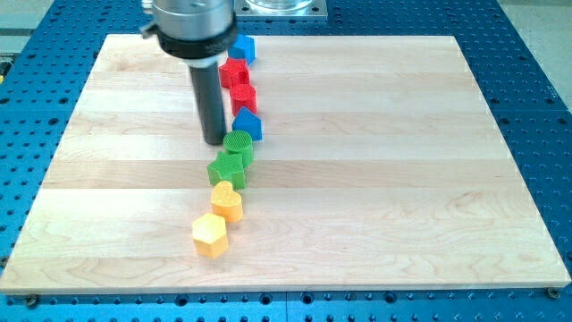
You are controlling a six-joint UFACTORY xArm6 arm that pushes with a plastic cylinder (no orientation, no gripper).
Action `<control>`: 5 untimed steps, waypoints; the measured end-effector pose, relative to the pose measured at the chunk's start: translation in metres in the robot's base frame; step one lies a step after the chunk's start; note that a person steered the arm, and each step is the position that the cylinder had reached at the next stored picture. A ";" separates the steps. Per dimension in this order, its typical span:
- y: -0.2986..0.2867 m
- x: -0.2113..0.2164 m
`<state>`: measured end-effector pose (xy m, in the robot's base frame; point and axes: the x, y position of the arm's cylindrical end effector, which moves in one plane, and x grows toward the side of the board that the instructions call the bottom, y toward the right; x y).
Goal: Adjust the blocks in a vertical line
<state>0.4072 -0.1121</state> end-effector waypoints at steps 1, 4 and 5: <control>-0.032 -0.047; 0.037 -0.124; -0.013 -0.129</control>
<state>0.2777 -0.1255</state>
